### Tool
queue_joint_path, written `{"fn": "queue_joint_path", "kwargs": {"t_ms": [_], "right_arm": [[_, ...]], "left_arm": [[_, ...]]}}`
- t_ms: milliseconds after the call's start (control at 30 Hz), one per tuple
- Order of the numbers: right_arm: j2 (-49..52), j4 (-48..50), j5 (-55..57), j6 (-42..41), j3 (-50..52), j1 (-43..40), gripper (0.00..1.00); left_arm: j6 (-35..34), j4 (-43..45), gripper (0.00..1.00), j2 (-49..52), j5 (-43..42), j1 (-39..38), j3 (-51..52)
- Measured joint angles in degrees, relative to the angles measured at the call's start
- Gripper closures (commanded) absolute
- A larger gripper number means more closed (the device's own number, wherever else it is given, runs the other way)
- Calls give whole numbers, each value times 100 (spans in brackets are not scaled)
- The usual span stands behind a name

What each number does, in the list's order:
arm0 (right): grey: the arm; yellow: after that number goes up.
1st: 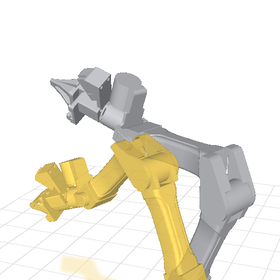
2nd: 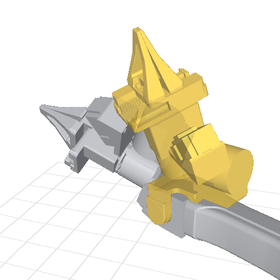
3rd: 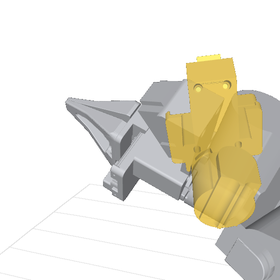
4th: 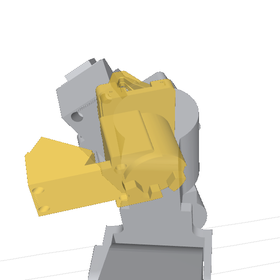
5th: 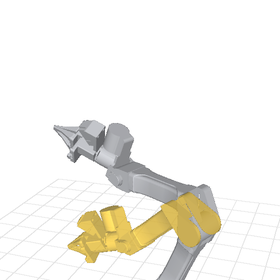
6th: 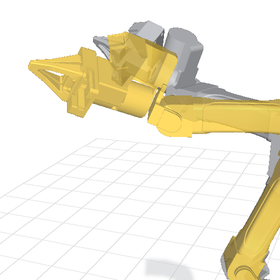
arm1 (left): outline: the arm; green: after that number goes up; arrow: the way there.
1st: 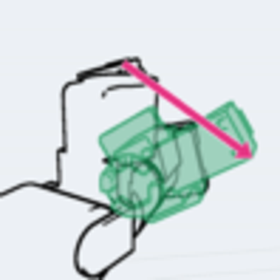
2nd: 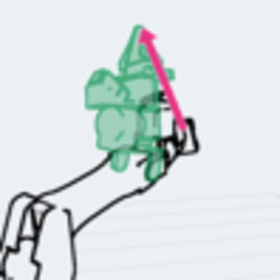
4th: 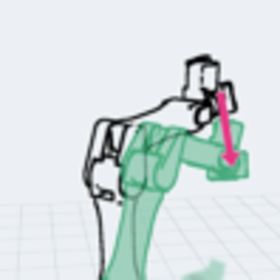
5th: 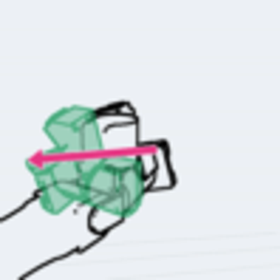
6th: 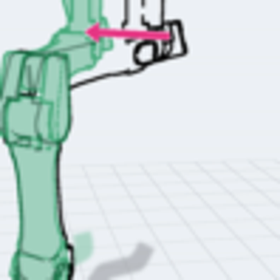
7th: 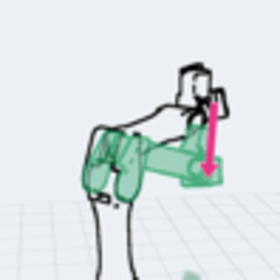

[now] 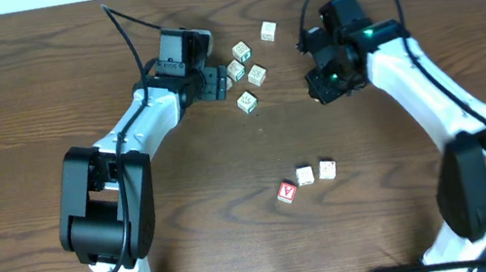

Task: Lift 5 blocks
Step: 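Grasp umbrella block with left gripper, blue X block with right, then carry held blocks to the front beside the placed blocks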

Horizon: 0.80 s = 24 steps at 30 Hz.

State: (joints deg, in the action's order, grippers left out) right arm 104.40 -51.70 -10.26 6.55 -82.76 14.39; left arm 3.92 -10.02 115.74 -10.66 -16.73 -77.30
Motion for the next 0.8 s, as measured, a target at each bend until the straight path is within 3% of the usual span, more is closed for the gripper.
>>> {"fn": "queue_joint_path", "kwargs": {"t_ms": [333,467,800], "right_arm": [[-791,-1193,-66,-518,-7,2,99],[-793,-1368,-63,-599,-7,4,99],[-793,-1276,-55,-793,247,284,99]], "left_arm": [[258,306,19,380,-151,-190,-42],[284,310,46,577,-151,-192,-42],[350,483,66,627,-144,-192,-44]]}}
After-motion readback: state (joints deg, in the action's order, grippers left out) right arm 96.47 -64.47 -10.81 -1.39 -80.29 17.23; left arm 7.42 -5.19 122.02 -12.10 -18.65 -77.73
